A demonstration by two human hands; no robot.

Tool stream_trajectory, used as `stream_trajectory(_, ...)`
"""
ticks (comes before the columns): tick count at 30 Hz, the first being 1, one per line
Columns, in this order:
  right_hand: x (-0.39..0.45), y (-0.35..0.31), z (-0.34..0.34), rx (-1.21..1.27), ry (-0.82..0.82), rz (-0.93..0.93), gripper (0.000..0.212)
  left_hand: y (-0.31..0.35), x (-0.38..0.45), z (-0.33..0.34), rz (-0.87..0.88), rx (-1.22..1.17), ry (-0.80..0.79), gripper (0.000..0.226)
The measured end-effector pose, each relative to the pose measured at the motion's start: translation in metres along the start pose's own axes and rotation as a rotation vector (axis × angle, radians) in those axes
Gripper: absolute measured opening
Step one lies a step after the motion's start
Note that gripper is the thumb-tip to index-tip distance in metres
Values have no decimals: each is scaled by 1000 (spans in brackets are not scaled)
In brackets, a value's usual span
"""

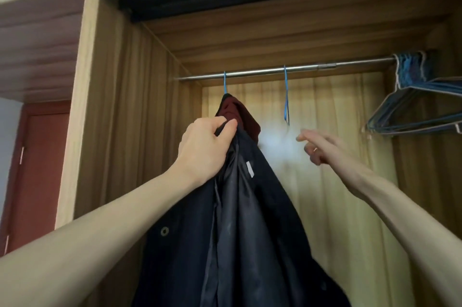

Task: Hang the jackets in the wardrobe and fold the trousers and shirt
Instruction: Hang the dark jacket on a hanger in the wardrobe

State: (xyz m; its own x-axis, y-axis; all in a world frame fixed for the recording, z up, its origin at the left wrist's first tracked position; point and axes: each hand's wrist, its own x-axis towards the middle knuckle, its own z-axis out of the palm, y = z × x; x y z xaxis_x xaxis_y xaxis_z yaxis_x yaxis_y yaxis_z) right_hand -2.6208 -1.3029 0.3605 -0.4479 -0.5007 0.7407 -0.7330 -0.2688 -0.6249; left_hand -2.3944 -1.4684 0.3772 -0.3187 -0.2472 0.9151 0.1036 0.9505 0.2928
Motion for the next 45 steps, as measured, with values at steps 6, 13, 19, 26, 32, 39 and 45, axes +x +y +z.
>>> stream_trajectory(6, 103, -46, 25, -14, 208, 227, 78, -6, 1, 8, 8, 105, -77, 53)
stream_trajectory(13, 164, -50, 51, 59, 241, 392, 36, -22, 0, -4, -15, 149, -55, 56)
stream_trajectory(19, 174, -35, 47, -149, 319, 310, 16, -31, -9, -15, -31, 152, -67, 56)
stream_trajectory(26, 166, -5, 29, -208, 344, 191, 21, -20, -22, -24, -26, 191, -95, 55)
stream_trajectory(32, 139, 4, 20, -196, 354, 45, 26, -15, -31, -29, -11, 190, -120, 55)
stream_trajectory(39, 55, 56, 60, 33, 242, 43, 31, -12, -49, -40, -27, 151, -241, 53)
stream_trajectory(45, 12, 53, 75, 0, 291, 73, 45, -12, -68, -54, -63, 129, -266, 53)
